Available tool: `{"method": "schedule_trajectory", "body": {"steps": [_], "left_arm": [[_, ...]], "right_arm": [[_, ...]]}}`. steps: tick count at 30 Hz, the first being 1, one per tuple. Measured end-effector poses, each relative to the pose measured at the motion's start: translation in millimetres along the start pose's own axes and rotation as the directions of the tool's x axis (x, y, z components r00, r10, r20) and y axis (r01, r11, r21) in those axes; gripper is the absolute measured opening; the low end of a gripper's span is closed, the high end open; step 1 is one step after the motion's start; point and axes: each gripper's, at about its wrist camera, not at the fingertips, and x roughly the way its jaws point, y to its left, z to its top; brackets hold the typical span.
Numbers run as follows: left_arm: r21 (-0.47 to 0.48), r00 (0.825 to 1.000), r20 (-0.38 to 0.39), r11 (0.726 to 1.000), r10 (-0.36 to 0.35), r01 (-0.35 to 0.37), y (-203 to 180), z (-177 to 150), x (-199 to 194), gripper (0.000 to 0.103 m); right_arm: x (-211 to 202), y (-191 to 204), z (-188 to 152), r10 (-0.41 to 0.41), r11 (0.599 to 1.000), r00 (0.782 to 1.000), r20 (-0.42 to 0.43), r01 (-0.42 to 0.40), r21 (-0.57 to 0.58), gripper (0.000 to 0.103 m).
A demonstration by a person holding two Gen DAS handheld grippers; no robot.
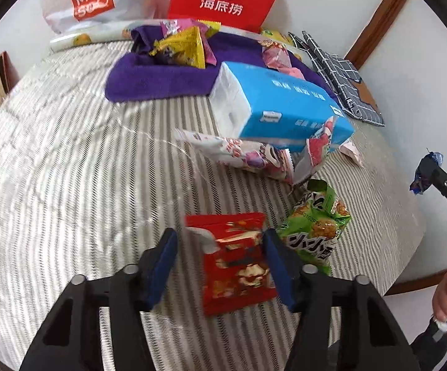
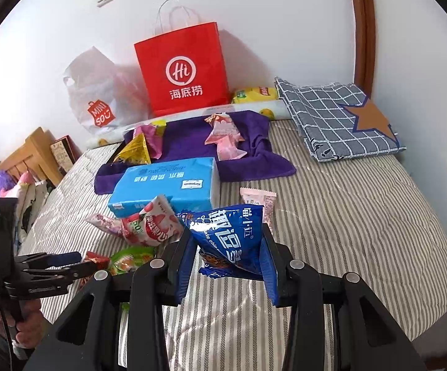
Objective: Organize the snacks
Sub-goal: 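Grasp the red snack bag with the left tool and lift it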
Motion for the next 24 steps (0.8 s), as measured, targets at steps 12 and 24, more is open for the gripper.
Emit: {"method": "schedule_trajectory", "body": {"steps": [12, 24], "left_arm": [[0.174, 0.974, 0.066, 0.959, 0.215, -0.223, -28.0, -11.6, 4.1, 0.037], [0.076, 0.986, 0.056, 0.984, 0.158, -0.162, 0.8, 9.8, 2.3, 0.035]], "right_arm": [[19.1, 4.5, -10.8, 0.009, 1.000, 0.999, -0.045, -0.009, 0.001, 0.039], [38.1, 6.9, -22.3, -0.001, 1.000, 0.995, -0.099, 0.002, 0.006, 0.039]]}}
